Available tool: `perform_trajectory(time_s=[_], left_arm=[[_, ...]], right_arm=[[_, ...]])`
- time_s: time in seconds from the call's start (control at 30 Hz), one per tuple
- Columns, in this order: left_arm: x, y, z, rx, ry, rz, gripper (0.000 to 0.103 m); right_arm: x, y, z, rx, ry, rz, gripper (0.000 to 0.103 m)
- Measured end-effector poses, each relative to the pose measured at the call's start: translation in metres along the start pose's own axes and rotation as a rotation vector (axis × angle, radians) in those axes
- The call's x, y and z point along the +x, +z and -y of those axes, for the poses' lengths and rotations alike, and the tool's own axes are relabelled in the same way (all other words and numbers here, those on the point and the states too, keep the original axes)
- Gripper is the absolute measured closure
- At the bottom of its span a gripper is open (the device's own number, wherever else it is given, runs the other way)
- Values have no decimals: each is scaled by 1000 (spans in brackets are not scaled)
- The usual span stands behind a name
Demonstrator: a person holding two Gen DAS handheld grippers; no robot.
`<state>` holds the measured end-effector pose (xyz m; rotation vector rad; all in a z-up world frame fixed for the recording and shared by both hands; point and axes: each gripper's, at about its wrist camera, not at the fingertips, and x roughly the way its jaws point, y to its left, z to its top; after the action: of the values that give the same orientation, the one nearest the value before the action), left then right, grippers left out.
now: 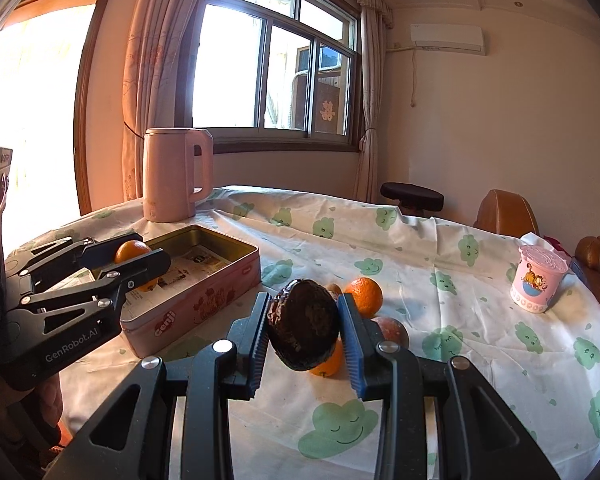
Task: Organize fruits
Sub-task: 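Carry the tangerine in the left tool while the right tool carries the passion fruit to the tin box, then lower the tangerine into the tin and open the left tool while the right tool releases the passion fruit there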
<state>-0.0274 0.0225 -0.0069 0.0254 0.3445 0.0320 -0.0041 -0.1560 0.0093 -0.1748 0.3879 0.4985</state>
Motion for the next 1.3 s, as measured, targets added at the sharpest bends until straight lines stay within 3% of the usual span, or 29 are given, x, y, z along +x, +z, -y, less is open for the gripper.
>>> perform_trajectory(time_s=[0.57,1.3], left_arm=[[5,5,-37,-34,54,-16,64],[36,8,-72,-27,102,-96,64]], right_arm=[[26,42,-36,-79,74,14,68],[74,67,-62,-124,123,-21,68]])
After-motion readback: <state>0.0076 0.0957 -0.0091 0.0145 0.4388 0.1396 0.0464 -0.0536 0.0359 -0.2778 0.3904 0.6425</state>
